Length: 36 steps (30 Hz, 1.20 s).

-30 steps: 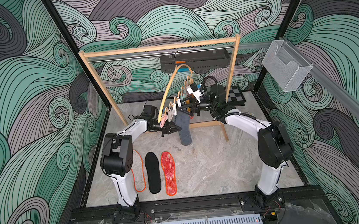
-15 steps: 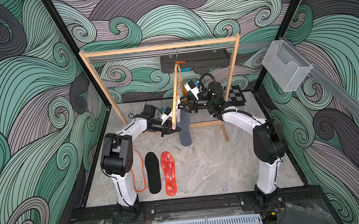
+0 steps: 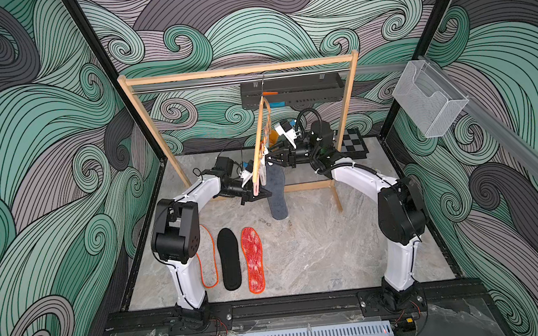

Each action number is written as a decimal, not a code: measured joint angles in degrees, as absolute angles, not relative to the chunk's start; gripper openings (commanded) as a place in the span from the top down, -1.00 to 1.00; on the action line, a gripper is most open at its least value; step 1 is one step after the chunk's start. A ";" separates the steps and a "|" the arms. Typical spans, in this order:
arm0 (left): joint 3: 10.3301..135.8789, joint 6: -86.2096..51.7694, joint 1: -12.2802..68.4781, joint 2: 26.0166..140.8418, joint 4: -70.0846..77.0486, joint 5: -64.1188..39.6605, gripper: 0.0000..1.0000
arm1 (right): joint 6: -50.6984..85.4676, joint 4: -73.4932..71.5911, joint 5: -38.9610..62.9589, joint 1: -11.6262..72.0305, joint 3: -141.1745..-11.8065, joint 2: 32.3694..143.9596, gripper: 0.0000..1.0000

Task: Take the shoe insoles off the hanger
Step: Open the clamp at the hanger, then place the insole at the center of the board.

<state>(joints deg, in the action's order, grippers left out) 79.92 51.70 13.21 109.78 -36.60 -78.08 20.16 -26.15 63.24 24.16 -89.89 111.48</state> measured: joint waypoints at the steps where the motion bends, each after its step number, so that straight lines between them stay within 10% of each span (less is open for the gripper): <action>1: 79.99 51.96 13.19 109.84 -36.82 -78.24 1.00 | 20.16 -26.09 63.40 24.16 -90.15 111.59 0.43; 10: 80.16 53.17 13.19 110.19 -37.98 -78.70 1.00 | 20.80 -25.91 63.57 24.38 -91.85 112.03 0.23; 25: 80.77 53.67 13.19 110.91 -39.51 -78.72 1.00 | 21.65 -26.35 63.53 24.43 -92.62 112.62 0.84; 36: 72.27 40.69 15.03 109.38 -31.64 -74.74 1.00 | 21.71 -26.30 62.00 24.03 -92.60 112.62 0.86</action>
<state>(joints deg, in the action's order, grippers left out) 72.27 40.69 15.03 109.38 -31.64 -74.74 21.71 -26.30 62.00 24.03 -92.60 112.62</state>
